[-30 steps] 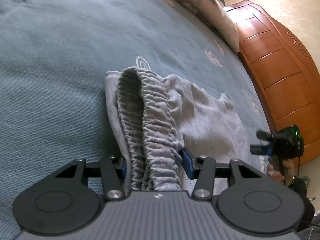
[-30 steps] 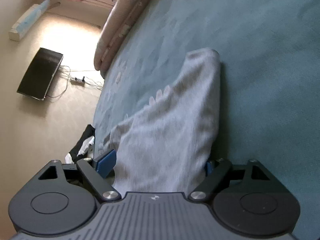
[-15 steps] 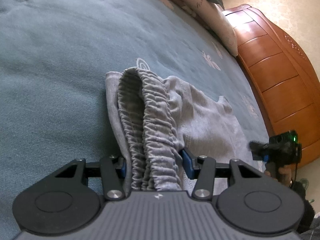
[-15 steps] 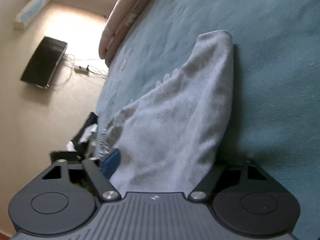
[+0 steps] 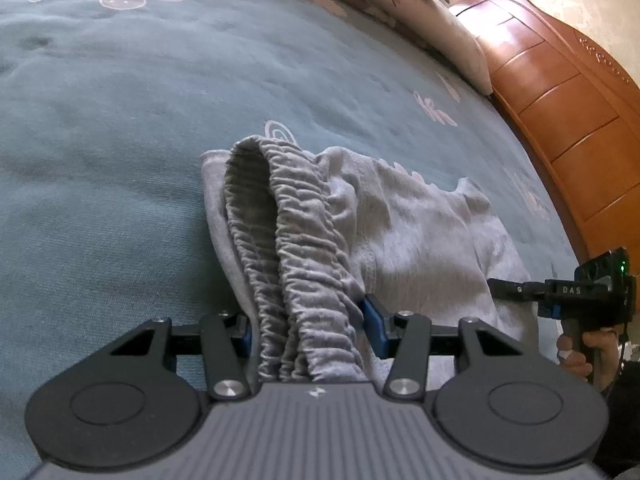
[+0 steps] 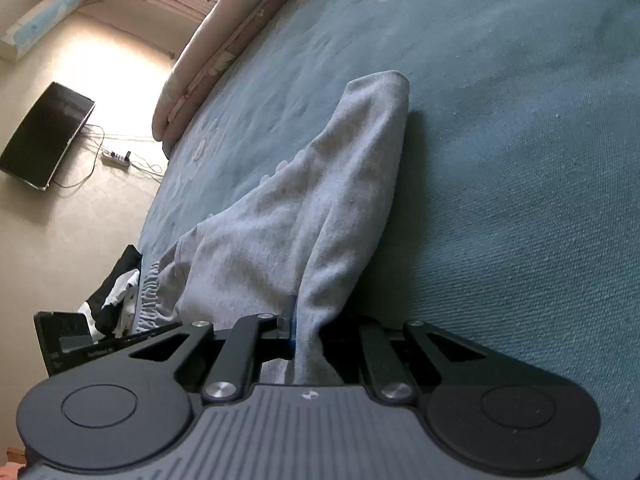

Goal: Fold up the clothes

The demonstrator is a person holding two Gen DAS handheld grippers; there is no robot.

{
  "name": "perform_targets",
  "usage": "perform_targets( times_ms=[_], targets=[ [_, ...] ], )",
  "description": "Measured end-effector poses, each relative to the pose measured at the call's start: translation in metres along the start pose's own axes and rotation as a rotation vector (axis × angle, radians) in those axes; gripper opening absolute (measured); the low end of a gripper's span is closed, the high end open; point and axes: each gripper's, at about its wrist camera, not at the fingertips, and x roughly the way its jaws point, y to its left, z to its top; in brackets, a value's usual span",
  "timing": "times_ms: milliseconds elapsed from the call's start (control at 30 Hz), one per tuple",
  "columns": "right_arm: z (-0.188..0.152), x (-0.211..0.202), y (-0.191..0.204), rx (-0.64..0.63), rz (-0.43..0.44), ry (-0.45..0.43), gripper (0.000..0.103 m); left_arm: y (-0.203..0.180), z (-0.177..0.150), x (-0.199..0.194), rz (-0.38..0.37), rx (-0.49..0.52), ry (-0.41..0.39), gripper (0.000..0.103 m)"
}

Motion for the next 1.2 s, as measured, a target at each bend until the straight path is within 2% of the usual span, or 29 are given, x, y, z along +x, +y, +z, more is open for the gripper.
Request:
perform_targets(
  times_ms=[233, 333, 500, 633, 900, 1200],
  targets=[
    [-0.001, -0.013, 0.000, 0.031, 0.084, -0.033, 0.011, -0.013, 0.001, -0.009, 0.040, 0.001, -0.025, 0.033],
    [0.001, -0.019, 0.005, 0.038, 0.141, -0.047, 0.011, -0.023, 0.003, -0.018, 0.029, 0.005, -0.051, 0.031],
    [0.002, -0.032, 0.013, 0.016, 0.165, -0.058, 0.011, -0.046, 0.009, -0.032, 0.021, 0.057, -0.087, 0.030],
    [0.002, -0.058, 0.013, 0.001, 0.190, -0.101, 0.011, -0.075, 0.016, -0.032, 0.011, 0.109, -0.101, 0.029],
    [0.005, -0.145, -0.003, -0.019, 0.179, -0.264, 0.012, -0.159, 0.042, -0.005, -0.057, 0.230, -0.103, 0.029],
    [0.001, -0.252, -0.052, 0.023, 0.073, -0.493, 0.014, -0.297, 0.066, 0.076, -0.167, 0.412, -0.021, 0.029]
  ],
)
